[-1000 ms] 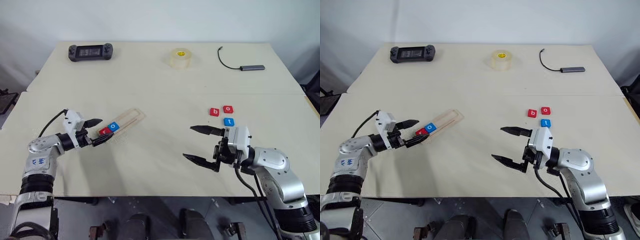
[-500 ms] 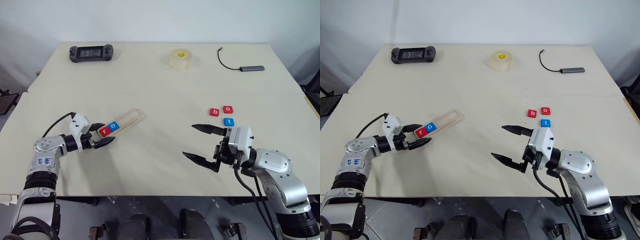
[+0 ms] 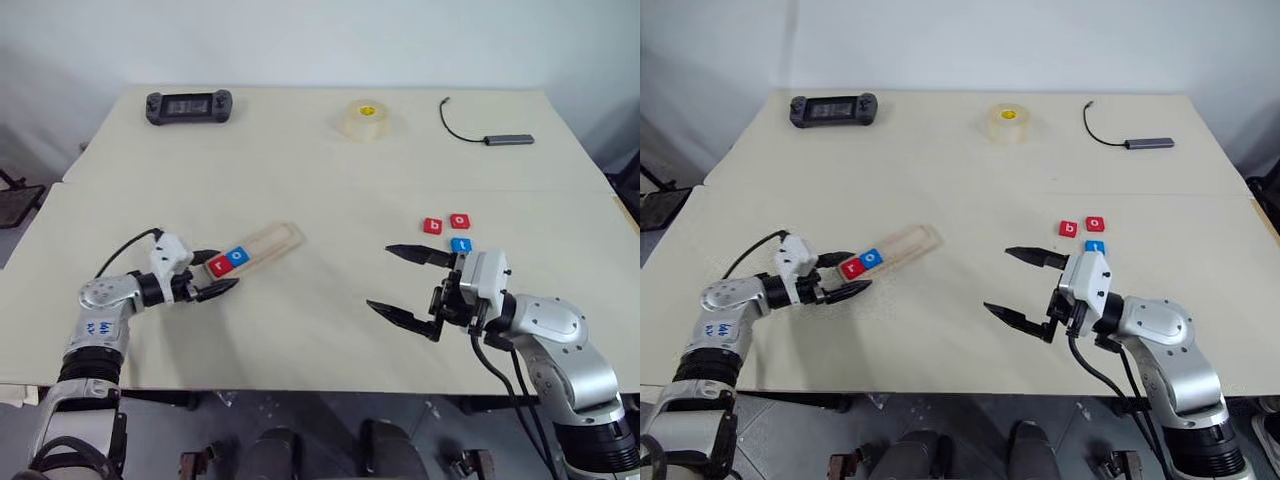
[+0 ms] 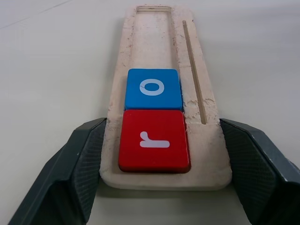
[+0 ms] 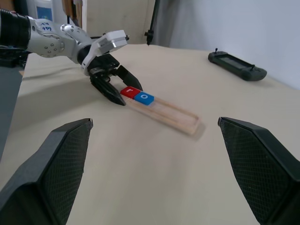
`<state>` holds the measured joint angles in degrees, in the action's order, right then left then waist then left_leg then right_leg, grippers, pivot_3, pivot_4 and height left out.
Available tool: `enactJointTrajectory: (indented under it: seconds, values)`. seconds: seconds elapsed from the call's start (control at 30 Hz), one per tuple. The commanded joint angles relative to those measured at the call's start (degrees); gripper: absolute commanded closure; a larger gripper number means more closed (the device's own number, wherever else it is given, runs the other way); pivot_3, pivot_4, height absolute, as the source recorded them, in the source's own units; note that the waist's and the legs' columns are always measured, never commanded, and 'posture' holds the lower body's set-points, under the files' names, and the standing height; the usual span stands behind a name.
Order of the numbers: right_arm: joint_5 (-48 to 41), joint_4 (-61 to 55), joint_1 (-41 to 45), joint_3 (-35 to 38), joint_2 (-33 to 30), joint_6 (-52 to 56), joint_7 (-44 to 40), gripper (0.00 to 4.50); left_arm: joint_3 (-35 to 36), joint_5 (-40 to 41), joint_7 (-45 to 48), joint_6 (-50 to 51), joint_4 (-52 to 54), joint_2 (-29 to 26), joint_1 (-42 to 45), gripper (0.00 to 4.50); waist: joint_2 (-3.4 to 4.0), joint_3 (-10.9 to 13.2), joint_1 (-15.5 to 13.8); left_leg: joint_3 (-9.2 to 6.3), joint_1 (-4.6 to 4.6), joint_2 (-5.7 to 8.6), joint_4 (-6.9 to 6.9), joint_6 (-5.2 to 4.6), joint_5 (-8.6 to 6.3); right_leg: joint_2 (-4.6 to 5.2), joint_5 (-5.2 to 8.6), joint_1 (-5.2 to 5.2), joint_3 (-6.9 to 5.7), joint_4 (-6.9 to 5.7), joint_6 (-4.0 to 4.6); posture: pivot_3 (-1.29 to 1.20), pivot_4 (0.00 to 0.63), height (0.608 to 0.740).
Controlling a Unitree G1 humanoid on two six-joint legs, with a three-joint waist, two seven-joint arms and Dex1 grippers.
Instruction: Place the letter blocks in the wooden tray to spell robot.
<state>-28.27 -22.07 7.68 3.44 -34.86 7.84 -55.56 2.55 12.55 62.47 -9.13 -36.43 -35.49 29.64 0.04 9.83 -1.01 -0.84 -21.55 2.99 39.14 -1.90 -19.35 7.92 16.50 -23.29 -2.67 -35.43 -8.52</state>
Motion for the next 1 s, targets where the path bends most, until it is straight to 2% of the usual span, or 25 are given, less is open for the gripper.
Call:
enactJointTrajectory:
  seconds: [0.03,0.17,0.3,0.5,0.6,0.73,0.8,0.83,0.87,1.0]
  values:
    - [-2.0,-2.5,-4.5,5.7,-2.8,-0.1,-0.9,0.00,-5.2,-0.8,2.5,2.2,8.6,3.7,2.5,1.09,-0.02,0.0,-0.7,-0.01,-0.02,0.05,0.01,-0.03,-0.01,0.04,0.00,0.00,-0.02,0.01,0.00,0.00,0.150,0.740]
    - [-3.1,-4.4,-10.0,9.8,-4.6,0.0,-0.7,0.00,-10.3,-2.9,4.0,4.7,11.8,7.4,5.6,1.09,-0.12,0.1,-1.0,-0.08,-0.13,0.18,0.05,-0.11,-0.01,0.12,-0.01,0.03,-0.12,0.08,-0.02,0.00,0.150,0.740]
    - [-3.8,-7.6,-18.3,15.9,-5.5,0.1,0.1,0.00,-15.8,-6.6,4.8,3.1,6.9,12.7,11.1,1.09,-0.12,0.1,-0.9,-0.01,-0.13,0.17,0.03,-0.11,-0.01,0.07,-0.02,0.04,-0.15,0.15,-0.03,0.00,0.150,0.740]
    - [-4.5,-9.7,-25.8,21.3,-4.9,-0.1,0.9,0.00,-17.5,-9.2,5.4,-0.5,-1.5,16.1,15.5,1.09,-0.19,0.1,-0.2,0.13,-0.09,0.14,0.02,-0.13,-0.01,-0.06,-0.04,0.11,-0.13,0.31,-0.09,0.00,0.150,0.740]
    - [-4.4,-9.6,-32.3,25.8,-3.0,-1.6,0.9,0.00,-18.2,-10.6,4.5,-0.8,-4.5,18.6,17.1,1.09,-0.21,0.1,-0.7,0.10,-0.08,-0.03,0.02,-0.13,-0.01,-0.08,-0.04,0.14,-0.12,0.33,-0.09,0.00,0.150,0.740]
    - [-3.8,-9.2,-35.5,26.9,-1.6,-2.8,1.0,0.00,-17.7,-11.1,4.2,-0.2,-6.2,19.3,17.8,1.09,-0.21,0.1,-1.2,0.00,-0.07,0.03,0.04,-0.20,-0.04,-0.06,-0.09,0.32,-0.13,0.50,-0.17,0.00,0.150,0.740]
    - [-3.5,-9.0,-36.2,26.8,-1.2,-3.2,1.2,0.00,-17.0,-10.5,4.7,0.4,-6.0,19.1,17.6,0.37,-0.21,0.1,-1.2,0.00,0.03,0.05,0.04,-0.22,-0.05,-0.04,-0.10,0.44,-0.12,0.56,-0.20,0.00,0.150,0.740]
    - [-3.5,-9.0,-36.3,26.7,-1.0,-3.3,1.4,0.00,-16.7,-10.1,5.0,0.1,-5.7,19.0,17.4,0.15,-0.21,0.1,-1.1,-0.02,0.09,0.04,0.04,-0.23,-0.05,-0.05,-0.10,0.51,-0.13,0.58,-0.20,0.00,0.150,0.740]
    - [-3.4,-8.8,-36.5,26.8,-0.7,-3.5,1.6,0.00,-16.3,-9.8,5.3,-0.1,-5.3,18.7,17.2,0.03,-0.21,0.1,-1.1,-0.03,0.10,0.02,0.04,-0.22,-0.05,-0.06,-0.10,0.52,-0.13,0.59,-0.20,0.00,0.150,0.740]
    - [-2.7,-7.6,-37.5,27.4,0.5,-4.8,2.3,0.00,-14.5,-8.6,6.0,-1.8,-4.2,17.3,16.1,0.03,-0.21,0.1,-0.7,-0.08,0.10,0.00,0.03,-0.20,-0.06,-0.06,-0.10,0.52,-0.14,0.59,-0.19,0.00,0.150,0.740]
